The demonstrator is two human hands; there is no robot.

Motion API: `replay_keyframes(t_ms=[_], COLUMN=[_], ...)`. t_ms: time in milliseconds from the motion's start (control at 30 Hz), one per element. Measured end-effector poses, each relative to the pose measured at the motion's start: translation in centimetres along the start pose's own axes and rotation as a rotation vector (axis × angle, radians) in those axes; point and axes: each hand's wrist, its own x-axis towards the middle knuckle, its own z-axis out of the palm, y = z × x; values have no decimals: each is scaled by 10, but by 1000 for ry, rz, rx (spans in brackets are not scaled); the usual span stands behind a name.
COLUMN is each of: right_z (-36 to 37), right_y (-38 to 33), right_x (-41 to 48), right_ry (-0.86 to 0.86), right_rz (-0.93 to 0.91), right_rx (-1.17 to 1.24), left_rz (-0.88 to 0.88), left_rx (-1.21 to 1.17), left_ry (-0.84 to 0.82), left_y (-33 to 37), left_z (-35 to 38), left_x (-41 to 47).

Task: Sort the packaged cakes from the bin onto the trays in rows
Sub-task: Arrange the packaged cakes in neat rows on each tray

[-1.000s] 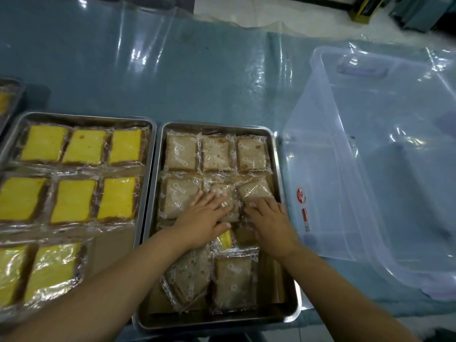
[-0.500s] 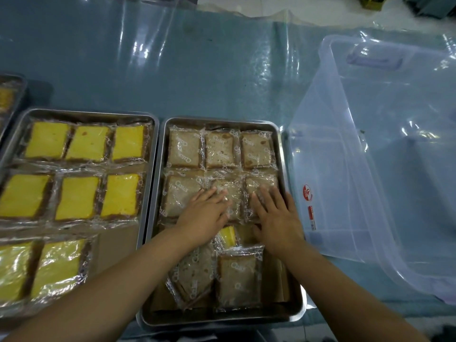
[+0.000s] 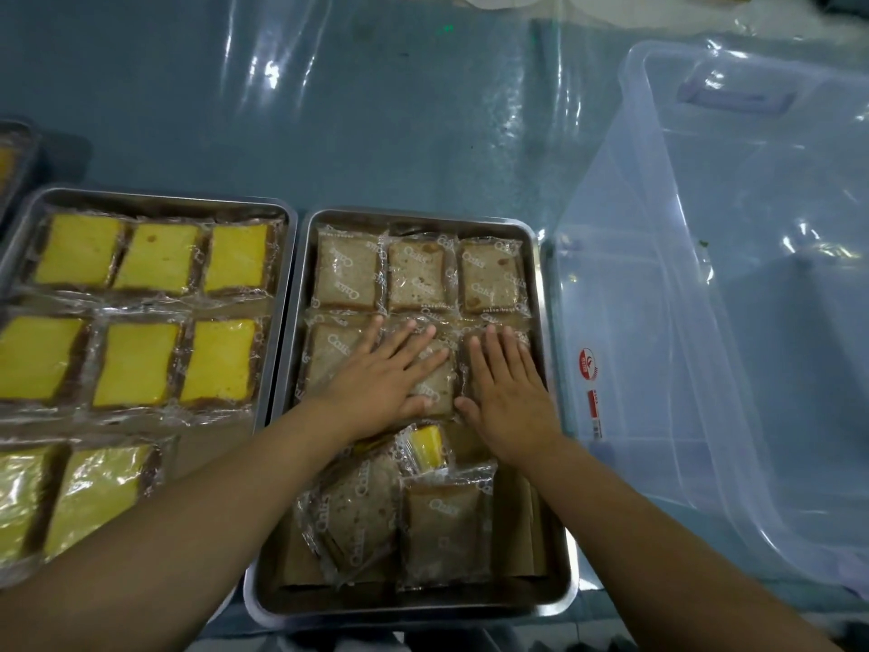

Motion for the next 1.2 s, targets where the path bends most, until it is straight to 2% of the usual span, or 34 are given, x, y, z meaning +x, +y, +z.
replay_keyframes(t_ms=[133, 233, 300, 433, 467, 533, 633, 733, 800, 967, 1200], right_z=[3, 1, -4, -22, -25, -32, -29, -22, -21, -28, -45], right_y=[0, 1, 1, -7, -11, -21, -26, -23, -21, -18, -10], right_x=[0, 1, 0, -16, -21, -31, -43, -50, -53, -61, -64], right_ry=[7, -14, 35, 303, 283, 92, -137, -204, -229, -198, -35], right_rz=[-2, -12, -4, 30, 3, -51, -136, -245, -310, -265, -96], right_rx=[-41, -8, 137, 558, 689, 892, 817, 667, 654, 754, 846], left_rz=[-12, -15, -36, -189, -216, -270, -381, -419, -447, -487, -428], left_rx=[51, -39, -150, -408, -445, -504, -575, -601, -631, -740, -800], left_ry=[7, 23, 87, 283, 305, 282, 197, 150, 166, 165, 143], left_y=[2, 2, 5, 17, 20, 27, 35, 45, 49, 56, 55], left_z=[3, -1, -8, -24, -26, -27, -22, -13, -10, -9, -3], left_x=[1, -1, -8, -37, -46, -64, -87, -100, -103, -103, -110])
